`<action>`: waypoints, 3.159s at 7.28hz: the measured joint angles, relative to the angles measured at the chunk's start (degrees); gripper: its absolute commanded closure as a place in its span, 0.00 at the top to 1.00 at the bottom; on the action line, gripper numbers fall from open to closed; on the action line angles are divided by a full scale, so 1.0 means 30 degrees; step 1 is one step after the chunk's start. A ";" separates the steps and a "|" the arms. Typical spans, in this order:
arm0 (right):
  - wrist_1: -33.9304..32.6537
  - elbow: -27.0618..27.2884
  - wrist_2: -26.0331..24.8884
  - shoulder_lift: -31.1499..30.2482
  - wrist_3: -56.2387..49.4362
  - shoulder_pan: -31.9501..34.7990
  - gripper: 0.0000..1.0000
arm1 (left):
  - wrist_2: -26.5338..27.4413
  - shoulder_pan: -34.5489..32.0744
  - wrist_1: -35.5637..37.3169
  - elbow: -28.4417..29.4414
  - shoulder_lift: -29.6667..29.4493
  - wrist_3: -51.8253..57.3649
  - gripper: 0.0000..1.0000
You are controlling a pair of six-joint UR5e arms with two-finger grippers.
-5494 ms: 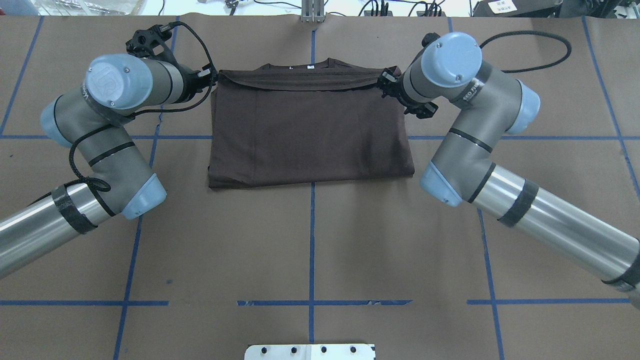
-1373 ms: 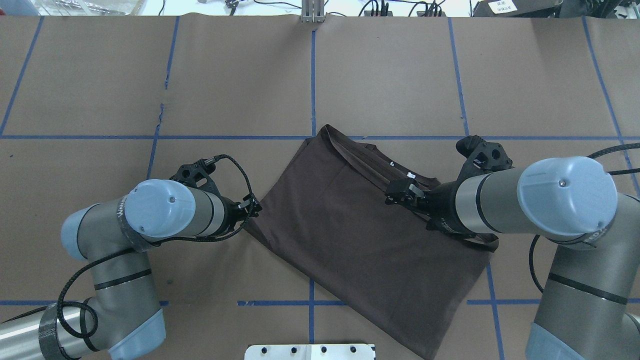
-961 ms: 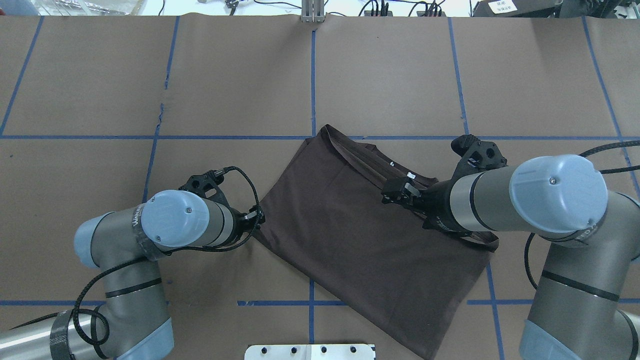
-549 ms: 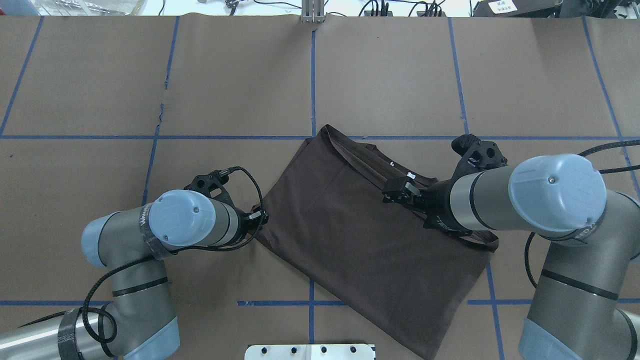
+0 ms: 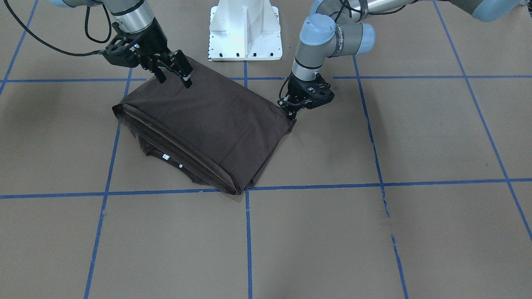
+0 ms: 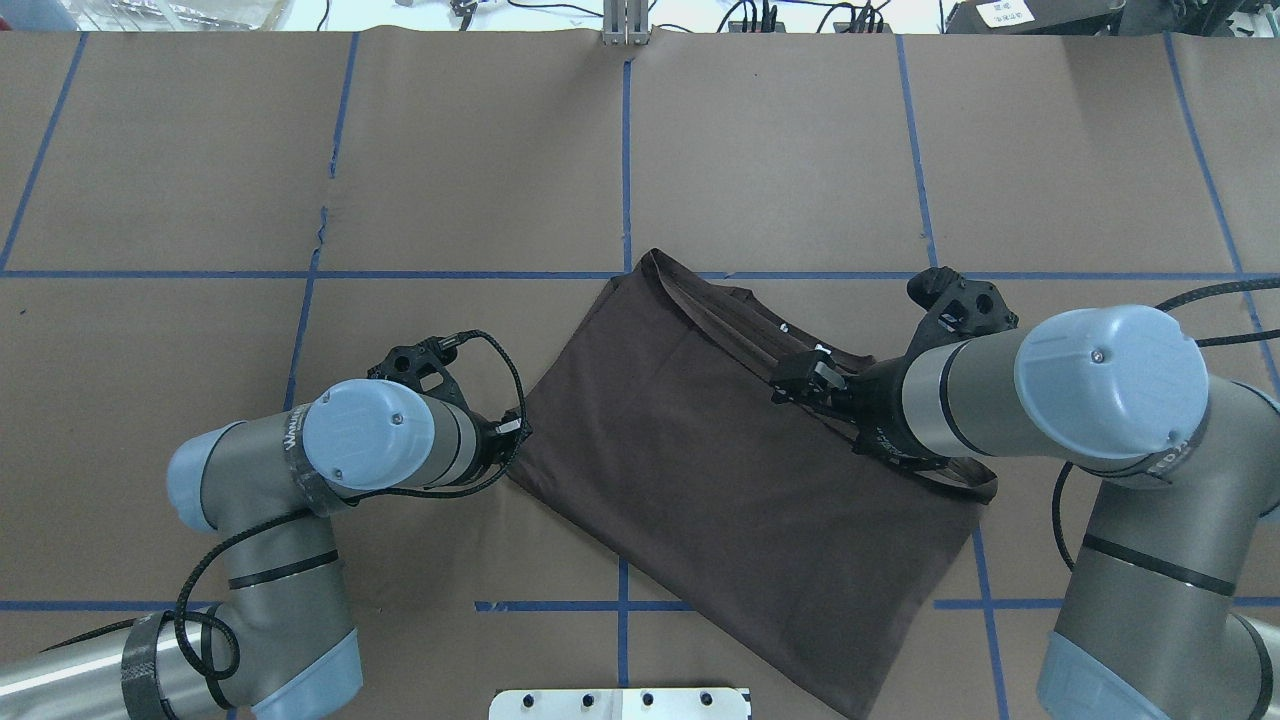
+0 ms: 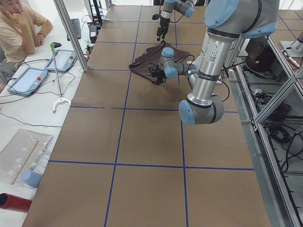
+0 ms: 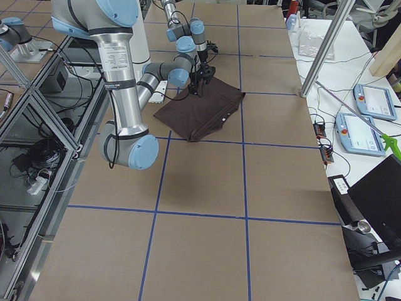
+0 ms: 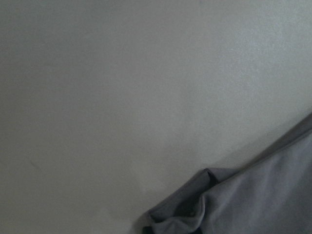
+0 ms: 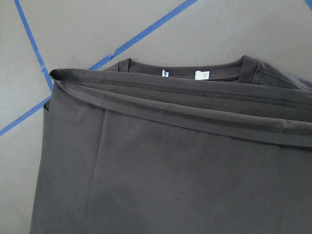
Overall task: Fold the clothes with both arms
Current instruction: 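Bring the left gripper to the shirt's other side while the right gripper holds, then rotate the shirt upright with the right gripper while the left gripper withdraws, then move the right gripper down along the shirt's side edge nearest it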
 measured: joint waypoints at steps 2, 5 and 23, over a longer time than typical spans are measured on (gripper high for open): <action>0.0046 -0.0066 -0.0120 0.0050 0.0014 0.0016 1.00 | -0.0042 -0.0858 0.1060 -0.0493 -0.0063 0.1748 0.00; 0.0199 -0.0379 -0.0612 0.1192 0.0105 0.0018 1.00 | -0.0145 -0.4063 0.0779 0.0466 -0.0799 0.5625 0.00; -0.4054 -0.8851 -0.2608 0.7245 -0.7119 -0.2648 1.00 | -0.5015 -0.8969 -0.6988 0.3425 -0.0982 0.5046 0.55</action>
